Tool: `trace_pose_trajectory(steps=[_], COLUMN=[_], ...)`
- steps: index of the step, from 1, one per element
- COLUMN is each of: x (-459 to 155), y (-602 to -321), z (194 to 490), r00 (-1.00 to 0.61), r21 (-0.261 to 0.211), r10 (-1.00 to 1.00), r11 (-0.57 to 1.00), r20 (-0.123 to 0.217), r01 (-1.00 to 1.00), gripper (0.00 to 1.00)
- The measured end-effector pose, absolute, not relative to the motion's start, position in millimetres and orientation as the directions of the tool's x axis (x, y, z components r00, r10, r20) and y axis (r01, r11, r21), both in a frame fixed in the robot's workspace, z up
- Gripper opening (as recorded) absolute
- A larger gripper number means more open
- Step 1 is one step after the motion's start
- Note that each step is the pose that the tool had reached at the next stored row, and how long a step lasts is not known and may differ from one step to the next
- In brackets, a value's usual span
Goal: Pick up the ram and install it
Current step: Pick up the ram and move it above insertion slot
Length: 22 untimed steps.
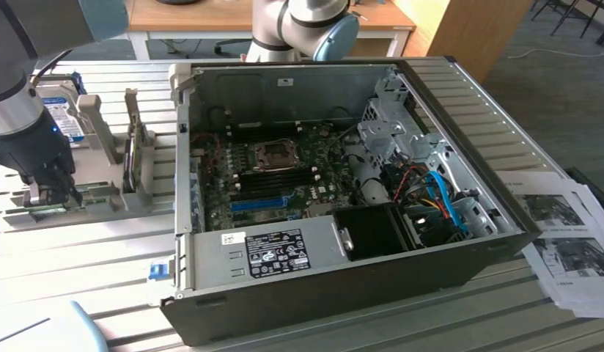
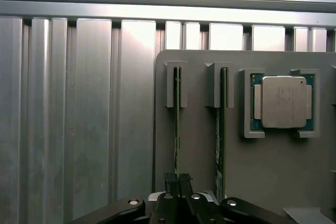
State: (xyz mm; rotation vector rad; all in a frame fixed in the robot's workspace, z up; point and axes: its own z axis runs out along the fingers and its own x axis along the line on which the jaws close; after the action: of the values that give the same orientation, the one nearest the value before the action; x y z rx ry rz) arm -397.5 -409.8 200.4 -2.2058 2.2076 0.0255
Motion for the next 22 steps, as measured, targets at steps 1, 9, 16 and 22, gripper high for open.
trace_pose_trajectory(steps=[1, 9, 16, 22], x=[-397.5, -397.5, -397.5, -397.5], y=[-409.8, -409.8, -409.7, -409.7], z=[200.4, 200.4, 200.4, 209.4], r00=[-0.001, -0.001, -0.001, -0.001], r21=[-0.003, -0.003, -0.003, -0.001], r10=[-1.000, -1.000, -1.000, -1.000], r11=[0.001, 0.001, 0.001, 0.001], r20=[-0.026, -0.026, -0.026, -0.026], r01=[-1.000, -1.000, -1.000, -1.000], gripper=[0.11, 0.11, 0.11, 0.11])
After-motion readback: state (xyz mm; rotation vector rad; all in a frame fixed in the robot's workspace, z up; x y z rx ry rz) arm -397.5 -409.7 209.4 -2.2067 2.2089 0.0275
